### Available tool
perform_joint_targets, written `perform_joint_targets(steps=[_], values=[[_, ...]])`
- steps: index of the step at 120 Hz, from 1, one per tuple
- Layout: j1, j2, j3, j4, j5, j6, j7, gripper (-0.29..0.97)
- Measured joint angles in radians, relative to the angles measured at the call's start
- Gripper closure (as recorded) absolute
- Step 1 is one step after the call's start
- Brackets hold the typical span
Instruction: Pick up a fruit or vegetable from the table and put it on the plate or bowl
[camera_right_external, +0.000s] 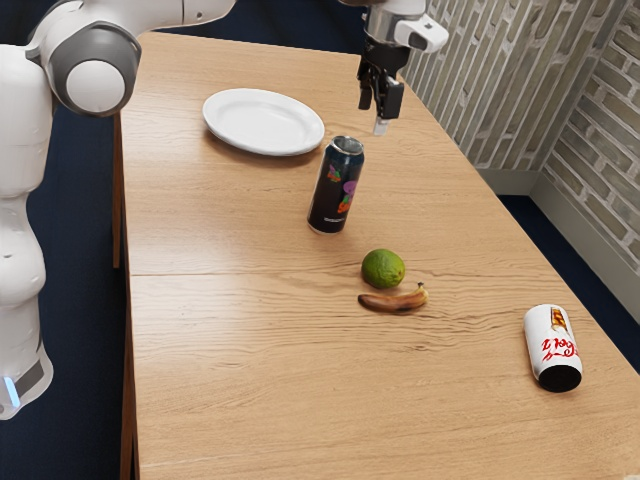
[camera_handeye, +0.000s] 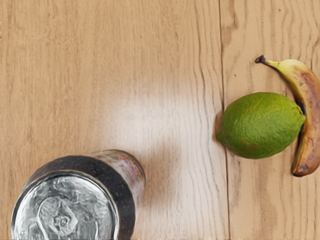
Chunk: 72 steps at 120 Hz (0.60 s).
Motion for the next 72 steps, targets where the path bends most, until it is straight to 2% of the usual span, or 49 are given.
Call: perform_joint_targets(steps=[28, 38, 46, 58, 66, 72], values=[[0.0, 0.001, -0.001, 0.006, 0.01, -0.007, -0.003, 0.0], [-0.002, 0.001, -0.032, 0.083, 0.042, -0.023, 0.004, 0.0], [-0.004, -0.001, -0.052, 0.206, 0.057, -0.063, 0.009, 0.0], [-0.003, -0.002, -0.14, 0.269, 0.062, -0.113, 0.045, 0.0], [-0.001, 0.0, -0.251, 0.274, 0.057, -0.136, 0.122, 0.0], [-0.028, 0.009, -0.313, 0.271, 0.098, -0.148, 0.176, 0.0]])
